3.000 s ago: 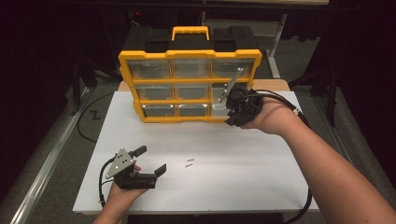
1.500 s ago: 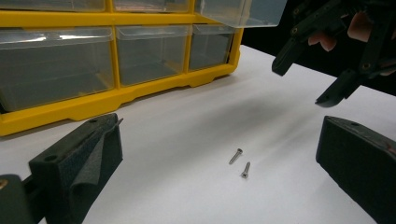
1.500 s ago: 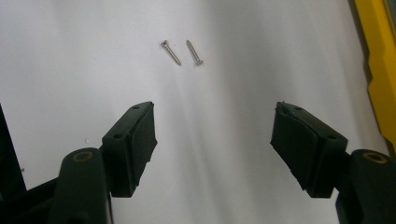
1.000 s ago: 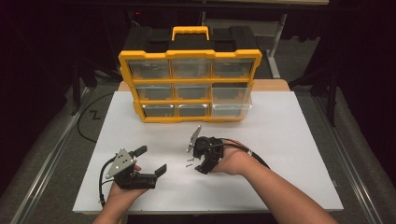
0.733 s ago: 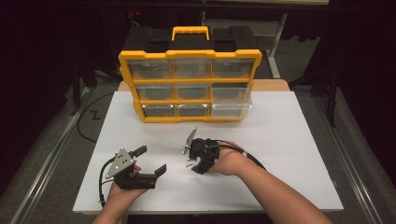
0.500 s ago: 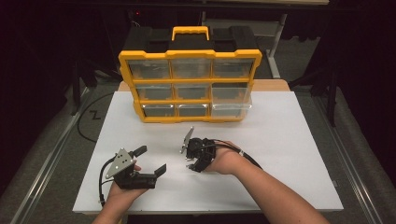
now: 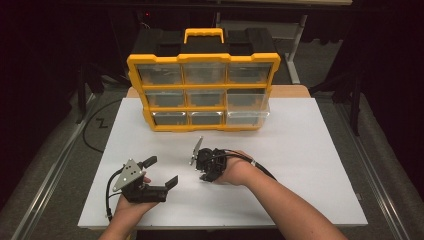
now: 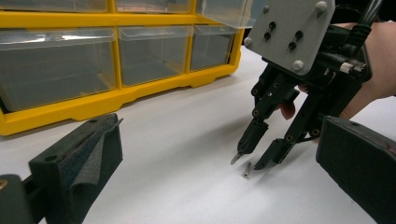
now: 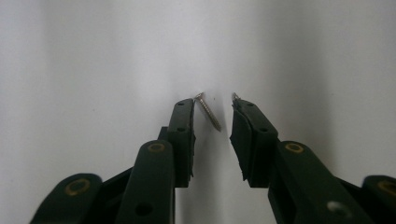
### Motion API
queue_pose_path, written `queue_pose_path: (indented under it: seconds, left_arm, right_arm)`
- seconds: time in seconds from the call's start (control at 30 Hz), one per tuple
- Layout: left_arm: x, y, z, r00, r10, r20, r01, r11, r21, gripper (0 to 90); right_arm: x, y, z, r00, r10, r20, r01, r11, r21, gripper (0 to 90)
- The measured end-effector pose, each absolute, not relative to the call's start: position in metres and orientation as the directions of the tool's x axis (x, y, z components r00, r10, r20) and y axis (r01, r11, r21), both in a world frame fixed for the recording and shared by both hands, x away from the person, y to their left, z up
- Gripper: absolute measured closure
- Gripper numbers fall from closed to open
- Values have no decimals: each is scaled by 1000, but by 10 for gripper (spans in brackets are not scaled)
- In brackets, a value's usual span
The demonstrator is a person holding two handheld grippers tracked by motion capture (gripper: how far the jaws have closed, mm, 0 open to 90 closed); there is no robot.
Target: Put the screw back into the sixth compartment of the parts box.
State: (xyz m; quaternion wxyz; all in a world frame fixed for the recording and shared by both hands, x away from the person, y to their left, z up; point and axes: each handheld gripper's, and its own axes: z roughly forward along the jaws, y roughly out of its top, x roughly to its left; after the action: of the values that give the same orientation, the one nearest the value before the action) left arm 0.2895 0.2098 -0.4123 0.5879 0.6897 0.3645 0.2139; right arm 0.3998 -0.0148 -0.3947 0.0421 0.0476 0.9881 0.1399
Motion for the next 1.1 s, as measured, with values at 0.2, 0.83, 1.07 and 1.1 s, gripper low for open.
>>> queue_pose_path:
  seconds: [0.2, 0.83, 1.07, 1.1]
  left_arm:
    - [289, 210, -412, 643, 754, -132, 250, -45, 967, 11]
    - [289, 211, -412, 642, 755, -131, 250, -44, 967, 11]
    - [289, 211, -412, 643, 755, -131, 249, -44, 967, 11]
    - [289, 211, -412, 643, 755, -131, 249, -45, 967, 11]
  right_arm:
    - [402, -13, -397, -993, 102, -52, 84, 957, 278, 759]
    - [406, -10, -403, -995, 103, 11, 102, 954, 281, 809]
    - [406, -11, -403, -995, 103, 7, 101, 955, 280, 858]
    - [406, -11, -403, -995, 103, 8, 101, 954, 281, 866]
